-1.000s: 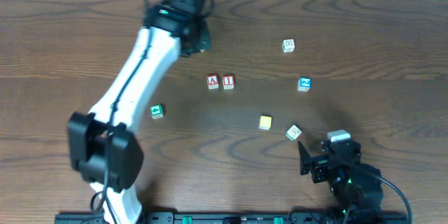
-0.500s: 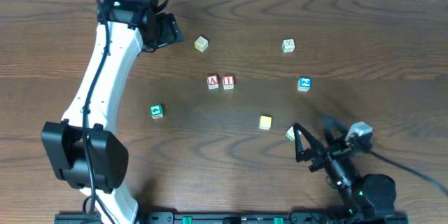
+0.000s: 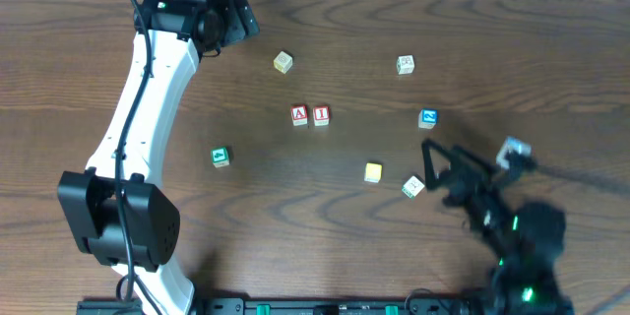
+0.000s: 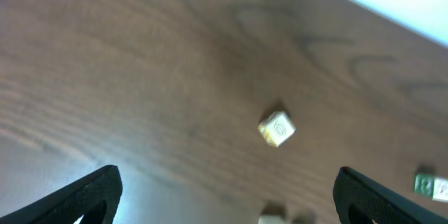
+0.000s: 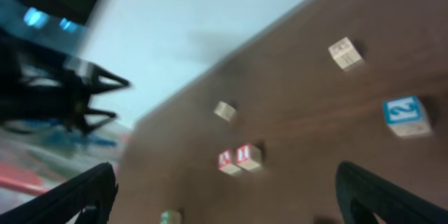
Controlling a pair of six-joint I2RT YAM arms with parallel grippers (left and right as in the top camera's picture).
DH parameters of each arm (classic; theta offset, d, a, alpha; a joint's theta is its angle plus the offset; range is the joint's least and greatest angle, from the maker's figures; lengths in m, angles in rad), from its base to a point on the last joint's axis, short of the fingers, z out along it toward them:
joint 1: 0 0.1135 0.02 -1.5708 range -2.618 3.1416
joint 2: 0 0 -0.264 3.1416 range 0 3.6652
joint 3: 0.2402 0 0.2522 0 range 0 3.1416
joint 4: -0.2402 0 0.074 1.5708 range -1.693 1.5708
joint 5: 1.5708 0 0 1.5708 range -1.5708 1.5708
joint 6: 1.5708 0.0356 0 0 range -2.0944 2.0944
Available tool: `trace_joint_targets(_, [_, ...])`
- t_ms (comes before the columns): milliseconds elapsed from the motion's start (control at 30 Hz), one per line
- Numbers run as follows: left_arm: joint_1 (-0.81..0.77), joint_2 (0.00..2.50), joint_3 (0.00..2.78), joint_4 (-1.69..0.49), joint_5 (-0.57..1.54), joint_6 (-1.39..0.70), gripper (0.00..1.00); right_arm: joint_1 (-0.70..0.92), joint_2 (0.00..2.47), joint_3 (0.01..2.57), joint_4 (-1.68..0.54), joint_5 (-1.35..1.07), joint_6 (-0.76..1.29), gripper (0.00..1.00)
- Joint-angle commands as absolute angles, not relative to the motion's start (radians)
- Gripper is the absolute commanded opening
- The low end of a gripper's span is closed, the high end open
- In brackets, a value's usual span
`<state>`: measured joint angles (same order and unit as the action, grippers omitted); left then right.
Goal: Spell out Ai2
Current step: 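Reach the right gripper to the blue '2' block and grasp it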
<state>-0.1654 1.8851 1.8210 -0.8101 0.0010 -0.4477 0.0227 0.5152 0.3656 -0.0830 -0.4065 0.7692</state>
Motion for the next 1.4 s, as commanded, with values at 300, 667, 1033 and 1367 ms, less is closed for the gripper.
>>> trace_joint_targets(300, [-0.164, 1.892, 1.826, -0.744, 0.048, -0.459, 0.96, -0.014, 1.517, 1.295, -0.923, -0.175, 0.262, 0.99])
trace_joint_targets(667, [-0.179, 1.893, 1.826, -0.791, 0.053, -0.501, 0.96, -0.014, 1.862, 1.41, -0.894, -0.139, 0.006, 0.99])
trace_joint_targets(1033, [-0.179, 1.893, 1.819, -0.797, 0.05, -0.52, 0.96, -0.012, 1.979, 1.41, -0.878, -0.191, 0.038, 0.89])
trace_joint_targets(1367, [-0.179, 1.893, 1.819, -0.797, 0.048, -0.52, 0.96, -0.01, 2.003, 1.41, -0.83, -0.192, 0.09, 0.69])
